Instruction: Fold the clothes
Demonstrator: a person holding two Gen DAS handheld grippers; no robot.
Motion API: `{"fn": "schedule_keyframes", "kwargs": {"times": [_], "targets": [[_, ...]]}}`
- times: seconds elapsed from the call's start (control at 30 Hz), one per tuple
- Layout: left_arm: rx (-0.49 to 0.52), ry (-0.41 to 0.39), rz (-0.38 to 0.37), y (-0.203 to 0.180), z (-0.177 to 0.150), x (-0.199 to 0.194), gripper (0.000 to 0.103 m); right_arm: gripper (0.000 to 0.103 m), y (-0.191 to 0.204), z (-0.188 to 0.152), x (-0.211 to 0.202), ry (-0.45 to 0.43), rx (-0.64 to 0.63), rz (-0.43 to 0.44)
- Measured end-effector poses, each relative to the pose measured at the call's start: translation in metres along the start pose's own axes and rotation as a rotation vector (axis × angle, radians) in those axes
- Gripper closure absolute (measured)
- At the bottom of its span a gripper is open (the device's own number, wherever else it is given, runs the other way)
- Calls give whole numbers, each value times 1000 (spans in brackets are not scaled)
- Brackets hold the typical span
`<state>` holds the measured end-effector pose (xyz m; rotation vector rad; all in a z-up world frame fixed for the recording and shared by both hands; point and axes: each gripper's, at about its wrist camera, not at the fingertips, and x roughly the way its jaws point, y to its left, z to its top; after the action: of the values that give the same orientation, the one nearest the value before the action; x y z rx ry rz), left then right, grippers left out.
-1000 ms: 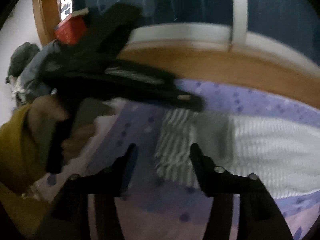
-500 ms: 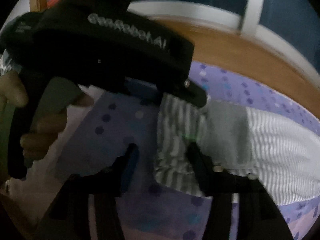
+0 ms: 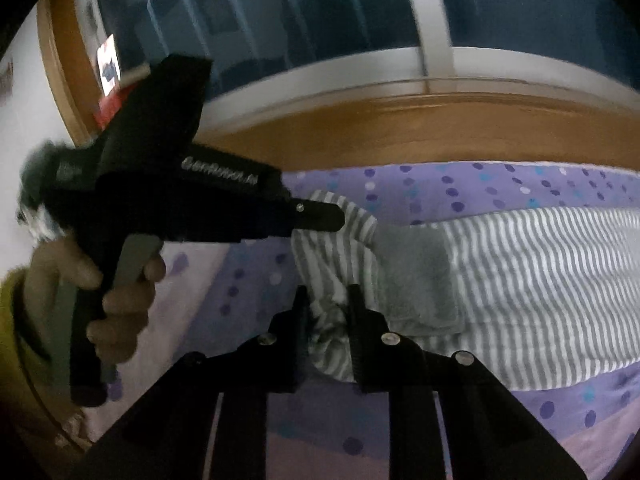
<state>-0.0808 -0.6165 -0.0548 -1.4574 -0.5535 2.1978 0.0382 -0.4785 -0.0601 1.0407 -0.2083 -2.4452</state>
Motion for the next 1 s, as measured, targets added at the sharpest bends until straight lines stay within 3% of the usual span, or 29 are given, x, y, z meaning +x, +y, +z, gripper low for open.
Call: {"fn": "schedule_keyframes", "kwargs": {"times": [0.3,0.53,0.73,0.83,1.0], "targets": [[127,-22,82,-77,13,12,86,86,-39,12,-29,-61,103,83],[198,10,110,-125,22,50,86,86,-90,13,-43,-79,199,101],[206,60,67,-144,26,89,86,86,-140,8,-37,-22,313,61],[205,52,67,-147,26,90,85,82,-162,4,-26,25,347,30],[195,-23,149,-137,12,62,83,71,-186,6,-23,43,357,40]]}}
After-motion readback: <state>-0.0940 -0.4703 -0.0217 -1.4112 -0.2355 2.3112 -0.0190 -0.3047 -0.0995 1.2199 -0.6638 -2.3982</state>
